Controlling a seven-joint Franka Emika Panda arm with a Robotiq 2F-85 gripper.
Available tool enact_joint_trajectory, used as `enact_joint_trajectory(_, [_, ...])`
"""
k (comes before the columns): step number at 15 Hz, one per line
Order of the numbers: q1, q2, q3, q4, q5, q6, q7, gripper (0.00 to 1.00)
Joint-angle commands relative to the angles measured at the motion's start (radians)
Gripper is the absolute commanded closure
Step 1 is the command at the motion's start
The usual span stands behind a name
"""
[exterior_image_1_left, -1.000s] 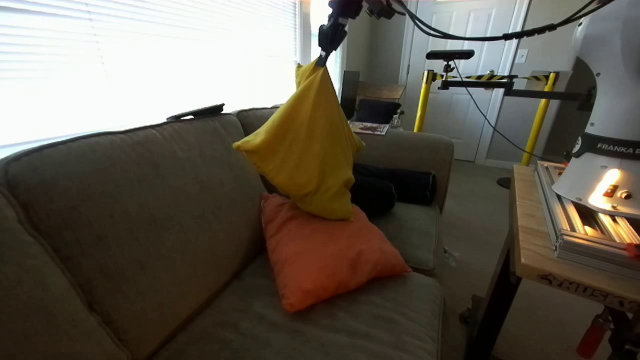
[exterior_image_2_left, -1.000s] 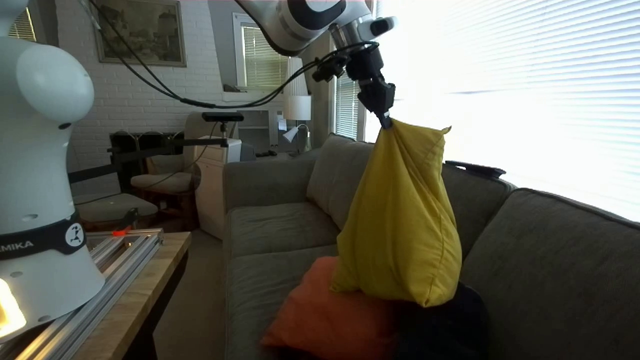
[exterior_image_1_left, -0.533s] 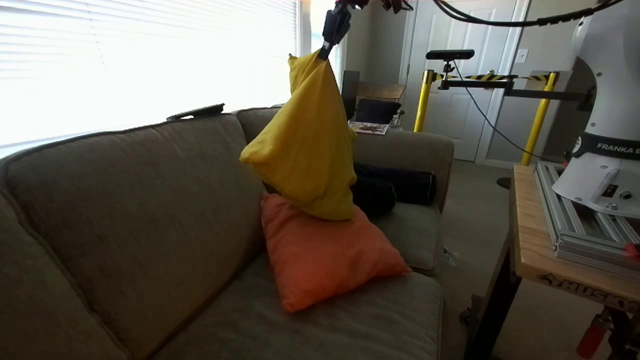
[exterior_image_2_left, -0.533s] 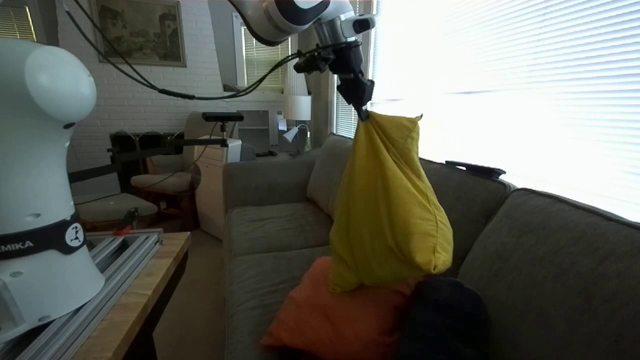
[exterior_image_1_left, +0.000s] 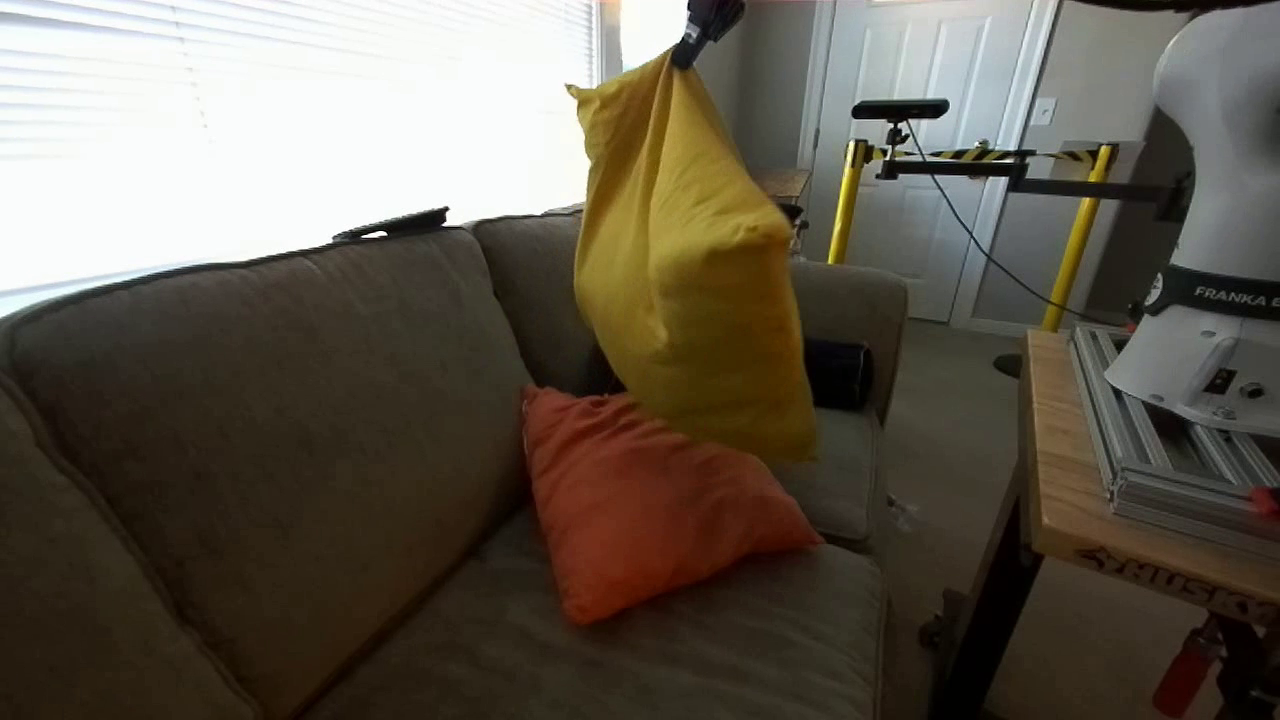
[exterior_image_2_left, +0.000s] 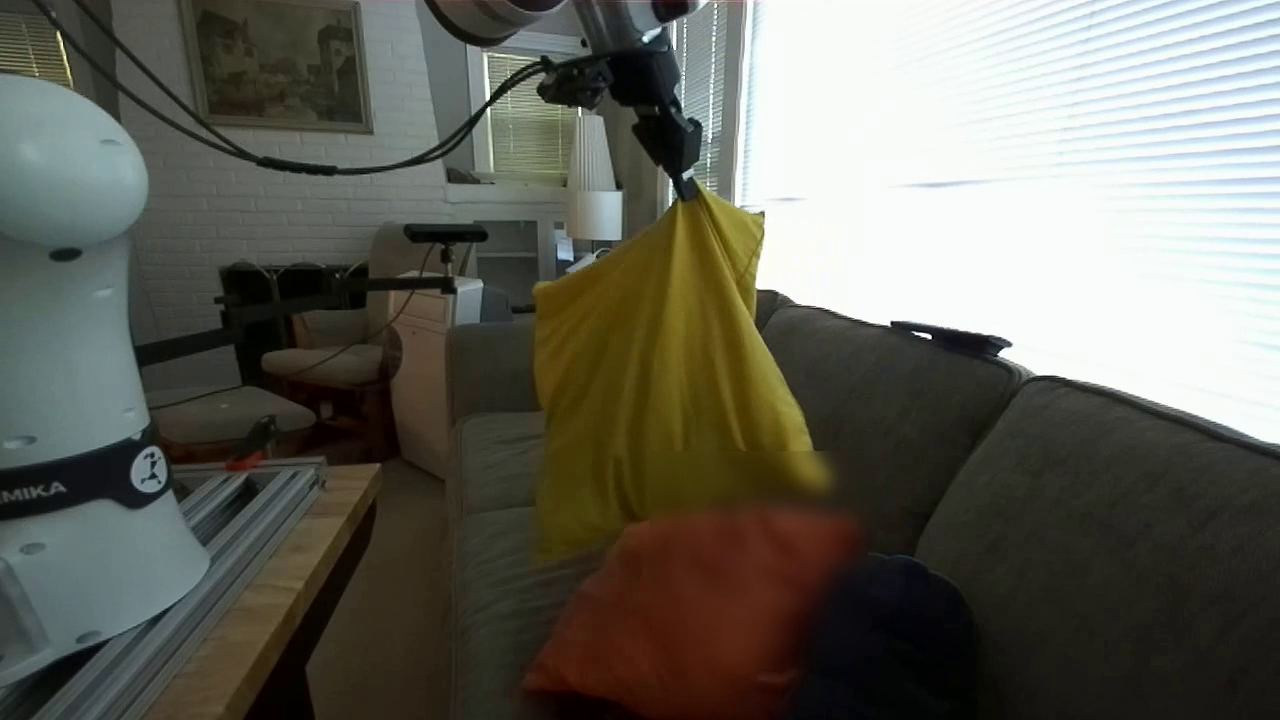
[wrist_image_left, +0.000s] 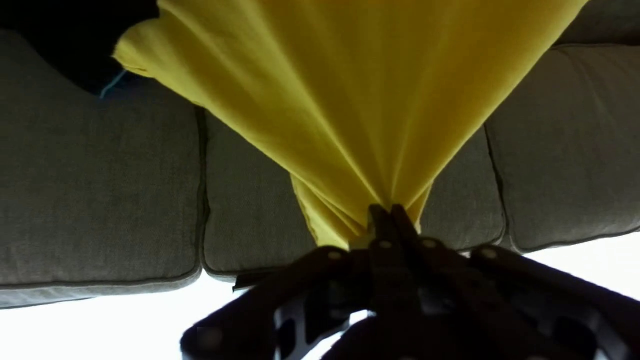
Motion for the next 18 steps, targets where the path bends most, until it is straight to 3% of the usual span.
enact_joint_trajectory(1, [-0.274, 0.013, 0.25, -0.017, 0.118, 0.025, -0.03, 1.0])
enact_joint_trajectory(5, [-0.536, 0.093, 0.479, 0.023, 0.197, 0.009, -0.022, 1.0])
enact_joint_trajectory(8, [-0.665, 0.18, 0.594, 0.065, 0.195, -0.018, -0.005, 1.0])
enact_joint_trajectory(12, [-0.746, 0.334, 0.676, 0.167, 0.173, -0.092, 0.016, 1.0])
enact_joint_trajectory(16, [-0.76, 0.445, 0.711, 0.298, 0.17, -0.199, 0.019, 1.0])
enact_joint_trajectory(18, [-0.758, 0.51, 0.716, 0.368, 0.156, -0.163, 0.029, 1.0])
